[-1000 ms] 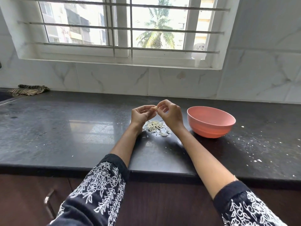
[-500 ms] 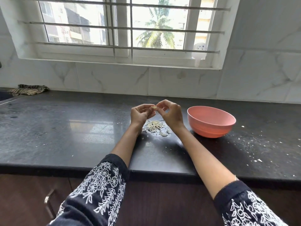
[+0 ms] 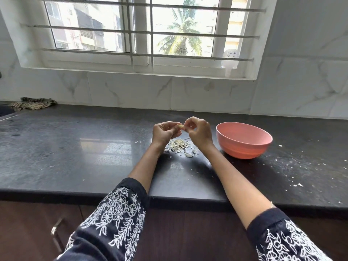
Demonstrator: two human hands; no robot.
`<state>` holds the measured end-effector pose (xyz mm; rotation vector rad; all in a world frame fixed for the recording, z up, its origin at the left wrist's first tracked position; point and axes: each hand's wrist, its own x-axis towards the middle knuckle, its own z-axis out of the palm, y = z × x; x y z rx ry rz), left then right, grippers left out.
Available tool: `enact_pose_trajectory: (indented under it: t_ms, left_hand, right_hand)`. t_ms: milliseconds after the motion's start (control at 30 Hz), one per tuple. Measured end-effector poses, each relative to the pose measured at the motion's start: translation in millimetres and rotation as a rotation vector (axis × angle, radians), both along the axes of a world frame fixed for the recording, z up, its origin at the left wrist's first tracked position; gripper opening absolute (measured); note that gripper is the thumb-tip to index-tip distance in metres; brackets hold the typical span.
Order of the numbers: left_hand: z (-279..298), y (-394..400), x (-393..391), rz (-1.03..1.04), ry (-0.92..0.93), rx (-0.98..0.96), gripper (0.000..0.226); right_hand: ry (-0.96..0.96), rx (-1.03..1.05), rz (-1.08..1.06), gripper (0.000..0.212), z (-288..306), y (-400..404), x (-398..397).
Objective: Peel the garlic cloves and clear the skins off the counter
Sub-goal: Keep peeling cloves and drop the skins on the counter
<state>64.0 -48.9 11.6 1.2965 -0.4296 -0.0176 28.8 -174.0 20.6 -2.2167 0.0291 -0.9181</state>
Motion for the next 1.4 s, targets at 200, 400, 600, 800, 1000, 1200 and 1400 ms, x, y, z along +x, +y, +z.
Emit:
enact_pose_trajectory:
  t_ms: [200, 400, 600, 800, 1000, 1200, 1400]
  left_hand:
    - [2.2, 0.8, -1.0, -0.026, 0.089, -0.093, 0.009]
    - [2.4, 0.6, -0.8, -0.053, 0.102, -0.124, 0.012]
    - [2.4, 0.0, -1.4, -0.045, 0.077, -0.077, 0.013]
    - [2.9, 1.2, -0.1, -0.007, 0.1, -0.114, 0.014]
    - [2.5, 2.4, -2.2, -0.016, 0.069, -0.085, 0.004]
    - [1.5, 0.9, -0.7, -0.069, 0.076, -0.045, 0.006]
    - [2.0, 2.8, -1.5, -0.204, 0.149, -0.08, 0.008]
  right_hand:
    - [-0.076, 0.053, -0.014, 0.007, 0.3, 0.9, 0.2]
    - [-0.066, 0.049, 0.075, 0.019, 1.1, 2.0, 1.0]
    - [-0.071, 0.031, 0.072, 0.007, -1.4, -0.3, 5.3]
    - [-0.082, 0.017, 0.064, 0.009, -2.4, 0.4, 5.1]
    - [-0.083, 0.012, 0.085, 0.009, -2.5, -0.3, 5.2]
    - [-0.102, 0.024, 0.094, 0.009, -2.4, -1.2, 6.2]
    - [-0.133, 0.022, 0.125, 0.007, -1.9, -2.4, 6.2]
